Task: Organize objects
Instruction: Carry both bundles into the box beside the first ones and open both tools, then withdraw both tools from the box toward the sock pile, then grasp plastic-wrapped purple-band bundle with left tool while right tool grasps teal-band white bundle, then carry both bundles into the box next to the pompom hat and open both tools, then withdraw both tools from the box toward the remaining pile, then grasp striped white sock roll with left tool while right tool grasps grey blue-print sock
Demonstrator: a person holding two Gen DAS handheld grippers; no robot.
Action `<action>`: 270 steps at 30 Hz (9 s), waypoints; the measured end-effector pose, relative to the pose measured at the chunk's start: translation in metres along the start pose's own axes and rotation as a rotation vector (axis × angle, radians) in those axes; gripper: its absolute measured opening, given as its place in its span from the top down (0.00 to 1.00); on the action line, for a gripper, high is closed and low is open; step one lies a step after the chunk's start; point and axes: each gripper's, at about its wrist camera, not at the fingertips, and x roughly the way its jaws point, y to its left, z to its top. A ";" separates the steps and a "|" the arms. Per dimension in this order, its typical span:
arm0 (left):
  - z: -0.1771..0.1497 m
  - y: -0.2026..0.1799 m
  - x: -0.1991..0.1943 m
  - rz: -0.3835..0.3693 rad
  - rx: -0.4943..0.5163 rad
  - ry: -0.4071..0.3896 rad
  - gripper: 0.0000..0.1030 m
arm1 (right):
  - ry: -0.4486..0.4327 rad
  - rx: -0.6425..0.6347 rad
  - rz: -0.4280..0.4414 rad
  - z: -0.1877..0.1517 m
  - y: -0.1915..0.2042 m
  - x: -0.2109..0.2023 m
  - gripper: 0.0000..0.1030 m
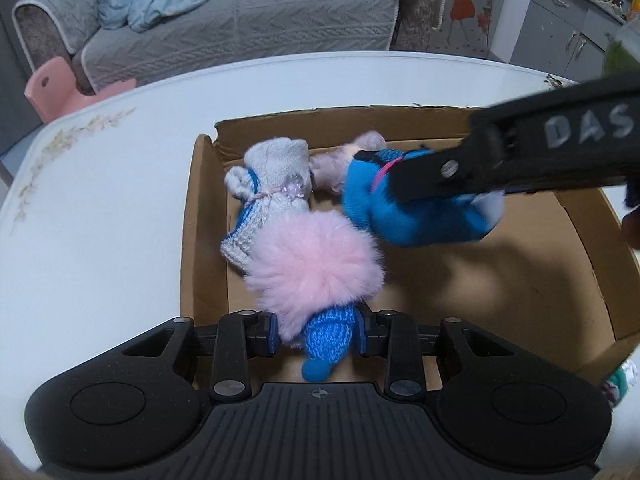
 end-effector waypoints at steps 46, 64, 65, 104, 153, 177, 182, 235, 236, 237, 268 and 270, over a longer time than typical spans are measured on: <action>-0.030 -0.002 -0.109 -0.026 -0.106 0.041 0.24 | 0.018 -0.096 -0.067 -0.051 0.005 -0.100 0.27; -0.042 0.001 -0.122 0.011 -0.064 0.029 0.19 | 0.016 -0.275 -0.076 -0.062 0.034 -0.089 0.23; -0.043 0.001 -0.123 0.012 -0.065 0.028 0.19 | 0.017 -0.278 -0.076 -0.063 0.035 -0.089 0.23; -0.168 0.053 -0.107 0.181 -0.268 0.134 0.12 | 0.179 0.002 -0.343 -0.122 -0.041 -0.097 0.18; -0.028 -0.015 -0.149 0.014 0.124 -0.187 0.59 | -0.163 -0.165 -0.054 -0.083 -0.016 -0.182 0.53; -0.015 -0.006 -0.027 -0.001 0.131 -0.003 0.58 | 0.124 -0.647 0.027 -0.071 0.047 -0.044 0.52; -0.016 -0.006 -0.025 0.006 0.131 -0.002 0.55 | 0.150 -0.657 0.034 -0.077 0.052 -0.031 0.52; -0.134 -0.044 -0.158 0.023 0.044 0.033 0.14 | 0.095 -0.443 -0.114 -0.164 0.026 -0.184 0.16; -0.141 -0.046 -0.157 0.022 0.041 0.046 0.14 | 0.111 -0.448 -0.123 -0.172 0.024 -0.185 0.16; -0.147 -0.048 -0.155 0.019 0.040 0.061 0.14 | 0.129 -0.459 -0.133 -0.178 0.025 -0.185 0.16; -0.167 -0.056 -0.130 0.075 0.060 0.090 0.10 | 0.349 -0.471 -0.268 -0.211 0.010 -0.135 0.39; -0.167 -0.057 -0.130 0.074 0.068 0.090 0.09 | 0.354 -0.468 -0.280 -0.212 0.009 -0.135 0.39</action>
